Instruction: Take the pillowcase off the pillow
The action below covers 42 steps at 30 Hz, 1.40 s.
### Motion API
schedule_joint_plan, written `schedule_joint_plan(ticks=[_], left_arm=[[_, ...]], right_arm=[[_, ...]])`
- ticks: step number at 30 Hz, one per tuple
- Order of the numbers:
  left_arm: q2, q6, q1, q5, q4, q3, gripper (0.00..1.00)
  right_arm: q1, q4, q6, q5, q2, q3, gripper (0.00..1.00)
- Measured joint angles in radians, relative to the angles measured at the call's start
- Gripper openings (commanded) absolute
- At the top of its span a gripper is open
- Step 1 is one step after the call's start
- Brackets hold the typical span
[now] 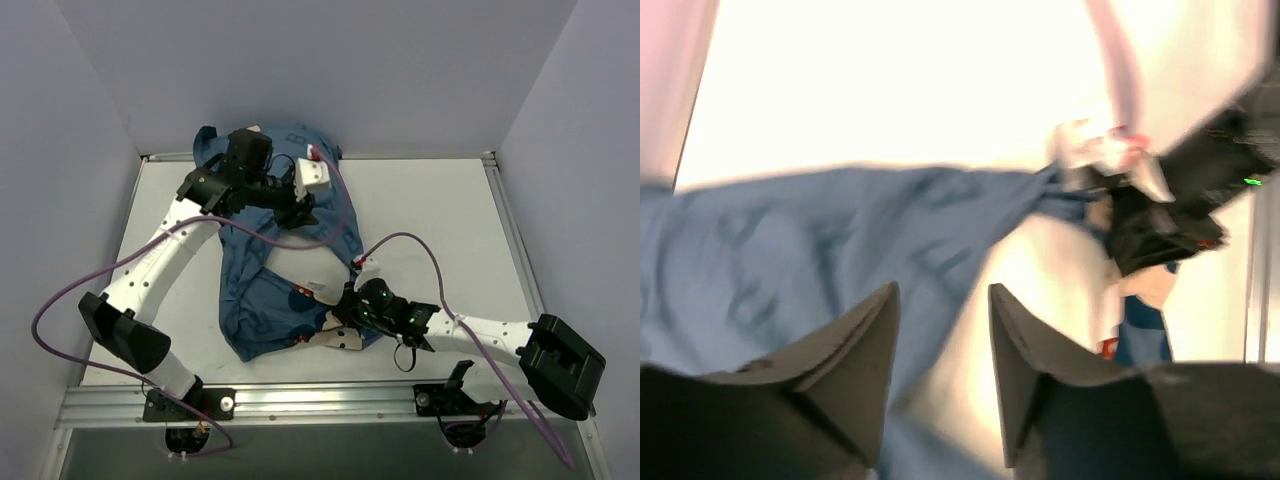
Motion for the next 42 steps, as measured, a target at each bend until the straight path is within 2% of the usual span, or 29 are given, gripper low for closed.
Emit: schedule_joint_plan(ticks=[3, 7, 11, 17, 20, 21, 23, 24, 27, 28, 30, 31, 33, 36, 37, 39, 41, 42], left_arm=[[-0.009, 0.042, -0.134, -0.04, -0.016, -0.026, 0.52], [0.03, 0.079, -0.265, -0.198, -0.004, -0.16, 0.63], [0.101, 0.112, -0.268, -0.33, 0.002, -0.256, 0.82], [0.133, 0.145, -0.283, -0.463, 0.074, -0.279, 0.96], [0.149, 0.153, -0.285, -0.515, 0.125, -0.289, 0.97], [0.152, 0.156, -0.285, -0.525, 0.139, -0.298, 0.94], [0.153, 0.173, -0.286, -0.536, 0.166, -0.328, 0.86], [0.149, 0.183, -0.286, -0.534, 0.179, -0.346, 0.76], [0.125, 0.224, -0.286, -0.497, 0.188, -0.386, 0.6], [0.119, 0.232, -0.286, -0.48, 0.185, -0.386, 0.58], [0.11, 0.253, -0.285, -0.459, 0.184, -0.386, 0.7], [0.109, 0.259, -0.285, -0.461, 0.185, -0.386, 0.82], [0.119, 0.257, -0.288, -0.483, 0.19, -0.387, 0.86], [0.148, 0.238, -0.296, -0.535, 0.218, -0.386, 0.87], [0.158, 0.231, -0.298, -0.548, 0.229, -0.385, 0.85], [0.181, 0.22, -0.301, -0.576, 0.25, -0.381, 0.48], [0.2, 0.204, -0.302, -0.599, 0.269, -0.375, 0.02], [0.204, 0.201, -0.301, -0.609, 0.282, -0.374, 0.02]], right_arm=[[-0.01, 0.002, 0.005, -0.01, -0.019, -0.014, 0.0], [-0.032, 0.013, 0.019, -0.028, -0.037, -0.036, 0.0], [-0.064, 0.028, 0.033, -0.06, -0.047, -0.053, 0.0], [-0.1, 0.055, 0.054, -0.084, -0.083, -0.087, 0.0], [-0.106, 0.062, 0.058, -0.083, -0.084, -0.091, 0.0], [-0.11, 0.061, 0.059, -0.083, -0.086, -0.092, 0.0], [-0.115, 0.056, 0.062, -0.083, -0.097, -0.095, 0.0], [-0.119, 0.051, 0.065, -0.083, -0.106, -0.097, 0.0], [-0.132, 0.041, 0.074, -0.087, -0.134, -0.101, 0.0], [-0.137, 0.041, 0.076, -0.089, -0.137, -0.101, 0.0], [-0.142, 0.041, 0.079, -0.093, -0.137, -0.101, 0.0], [-0.144, 0.04, 0.08, -0.097, -0.137, -0.101, 0.0], [-0.145, 0.04, 0.082, -0.1, -0.137, -0.101, 0.0], [-0.146, 0.035, 0.083, -0.101, -0.138, -0.101, 0.0], [-0.146, 0.032, 0.084, -0.101, -0.139, -0.101, 0.0], [-0.151, 0.023, 0.084, -0.1, -0.145, -0.103, 0.0], [-0.158, 0.01, 0.086, -0.097, -0.15, -0.104, 0.0], [-0.16, 0.003, 0.087, -0.092, -0.151, -0.103, 0.0]])
